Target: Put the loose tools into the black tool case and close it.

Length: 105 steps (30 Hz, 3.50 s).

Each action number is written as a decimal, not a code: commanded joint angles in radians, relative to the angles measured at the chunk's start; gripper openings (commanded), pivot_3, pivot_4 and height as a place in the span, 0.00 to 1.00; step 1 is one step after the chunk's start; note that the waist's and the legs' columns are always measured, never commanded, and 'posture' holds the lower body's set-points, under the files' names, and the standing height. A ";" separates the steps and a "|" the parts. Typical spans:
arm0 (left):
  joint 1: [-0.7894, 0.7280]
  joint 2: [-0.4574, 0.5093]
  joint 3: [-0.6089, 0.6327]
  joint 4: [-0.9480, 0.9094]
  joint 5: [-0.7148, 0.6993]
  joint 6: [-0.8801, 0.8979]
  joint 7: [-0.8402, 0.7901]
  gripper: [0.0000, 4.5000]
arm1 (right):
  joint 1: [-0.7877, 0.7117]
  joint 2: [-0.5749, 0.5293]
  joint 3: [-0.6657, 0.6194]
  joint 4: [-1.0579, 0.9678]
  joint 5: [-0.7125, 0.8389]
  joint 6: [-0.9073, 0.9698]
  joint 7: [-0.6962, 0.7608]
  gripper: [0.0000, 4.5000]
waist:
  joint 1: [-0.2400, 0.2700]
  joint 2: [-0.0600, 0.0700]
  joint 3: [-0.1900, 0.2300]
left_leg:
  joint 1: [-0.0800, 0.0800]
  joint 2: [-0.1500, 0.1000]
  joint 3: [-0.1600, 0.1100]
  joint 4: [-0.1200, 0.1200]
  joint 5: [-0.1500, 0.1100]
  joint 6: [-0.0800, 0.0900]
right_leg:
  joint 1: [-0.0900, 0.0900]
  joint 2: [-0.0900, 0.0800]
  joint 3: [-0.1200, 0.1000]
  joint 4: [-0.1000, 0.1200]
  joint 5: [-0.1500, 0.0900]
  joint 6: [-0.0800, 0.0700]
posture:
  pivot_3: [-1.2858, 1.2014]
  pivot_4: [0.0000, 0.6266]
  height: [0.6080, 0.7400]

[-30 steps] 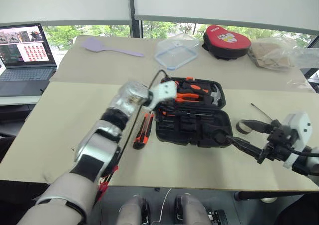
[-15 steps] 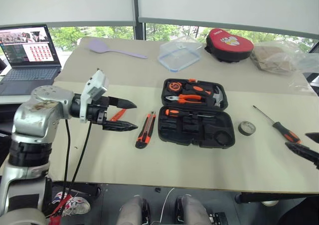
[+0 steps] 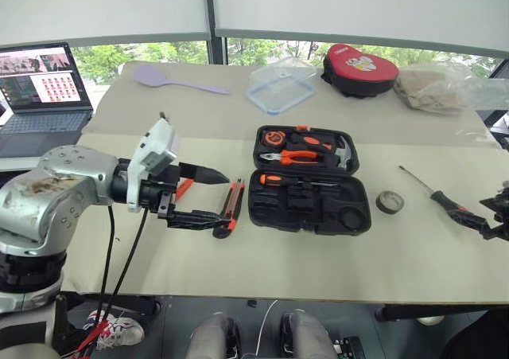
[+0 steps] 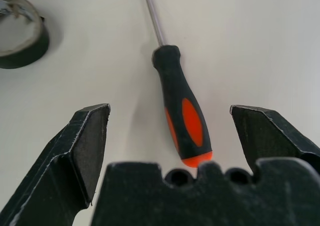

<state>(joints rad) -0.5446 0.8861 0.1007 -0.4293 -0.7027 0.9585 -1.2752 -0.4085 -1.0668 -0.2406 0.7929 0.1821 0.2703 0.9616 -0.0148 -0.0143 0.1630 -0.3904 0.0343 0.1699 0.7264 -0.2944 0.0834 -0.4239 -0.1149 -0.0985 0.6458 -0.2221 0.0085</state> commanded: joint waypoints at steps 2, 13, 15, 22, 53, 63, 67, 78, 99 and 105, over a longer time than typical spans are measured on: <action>0.004 0.035 0.018 -0.044 -0.034 -0.018 0.025 0.99 | -0.091 0.018 0.045 0.135 -0.039 -0.035 0.034 1.00 | 0.000 0.001 0.000 | 0.000 0.000 0.000 0.000 0.000 0.000 | 0.000 0.000 0.000 0.000 0.000 0.000 | 0.52 0.24 0.93; -0.026 0.055 -0.010 -0.039 -0.060 -0.029 0.048 1.00 | -0.132 0.040 0.039 0.224 -0.020 -0.008 0.115 0.38 | 0.000 0.001 0.000 | 0.000 0.000 0.000 0.000 0.000 -0.001 | 0.000 0.000 0.000 0.000 0.000 0.000 | 0.52 0.24 0.93; -0.028 0.055 -0.020 -0.032 -0.054 -0.038 0.047 1.00 | -0.117 0.027 0.019 0.207 -0.007 -0.014 0.129 0.22 | -0.001 0.002 0.000 | 0.000 0.000 0.000 -0.001 0.000 -0.001 | 0.000 0.000 0.000 0.000 0.000 0.000 | 0.52 0.24 0.93; -0.006 0.079 -0.036 -0.019 -0.048 -0.071 0.030 1.00 | -0.010 -0.033 -0.055 -0.195 0.133 0.074 0.307 0.22 | 0.000 0.010 0.003 | 0.000 0.000 0.001 -0.001 0.000 -0.001 | -0.001 -0.001 0.001 0.000 0.000 0.000 | 0.52 0.24 0.93; -0.074 0.042 -0.152 0.099 0.057 -0.240 -0.007 1.00 | -0.372 0.192 0.451 -0.270 -0.205 -0.388 0.406 0.22 | 0.000 0.011 0.003 | -0.010 -0.001 0.002 -0.006 0.003 -0.004 | -0.014 0.002 0.000 0.001 -0.001 -0.002 | 0.52 0.24 0.93; -0.081 0.030 -0.153 0.112 0.073 -0.252 -0.005 1.00 | -0.390 0.214 0.448 -0.297 -0.210 -0.361 0.418 0.33 | 0.003 0.011 0.003 | -0.010 -0.001 0.002 -0.005 0.003 -0.004 | -0.014 0.002 -0.001 0.001 -0.001 -0.002 | 0.52 0.24 0.93; -0.087 0.029 -0.154 0.120 0.079 -0.255 -0.007 1.00 | -0.408 0.225 0.419 -0.316 -0.168 -0.301 0.425 0.63 | 0.001 0.011 0.003 | -0.010 -0.001 0.002 -0.006 0.003 -0.004 | -0.014 0.002 0.000 0.001 -0.001 -0.002 | 0.52 0.24 0.93; -0.107 0.016 -0.169 0.139 0.096 -0.264 -0.011 1.00 | -0.411 0.302 0.365 -0.408 -0.067 -0.096 0.378 0.93 | 0.003 0.011 0.003 | -0.010 -0.001 0.002 -0.005 0.003 -0.004 | -0.014 0.002 -0.001 0.002 -0.001 -0.002 | 0.52 0.24 0.93; -0.105 0.009 -0.178 0.163 0.137 -0.285 -0.017 1.00 | -0.363 0.401 0.477 -0.312 -0.186 -0.204 0.327 0.01 | -0.001 0.011 0.003 | -0.009 -0.001 0.003 -0.006 0.003 -0.005 | -0.014 0.002 -0.001 0.002 -0.001 -0.002 | 0.52 0.24 0.93; -0.104 0.006 -0.176 0.173 0.151 -0.293 -0.018 1.00 | -0.332 0.381 0.508 -0.339 -0.214 -0.230 0.347 0.01 | 0.000 0.010 0.002 | -0.009 -0.001 0.002 -0.005 0.003 -0.005 | -0.013 0.002 -0.001 0.002 -0.001 -0.002 | 0.52 0.24 0.93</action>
<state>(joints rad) -0.6376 0.8925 -0.0887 -0.2469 -0.5525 0.6912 -1.2891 -0.7730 -0.6762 0.2294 0.4655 -0.0083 0.0465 1.2804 -0.0148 -0.0041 0.1652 -0.3991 0.0336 0.1724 0.7211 -0.2916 0.0788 -0.4369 -0.1127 -0.0993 0.6476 -0.2232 0.0065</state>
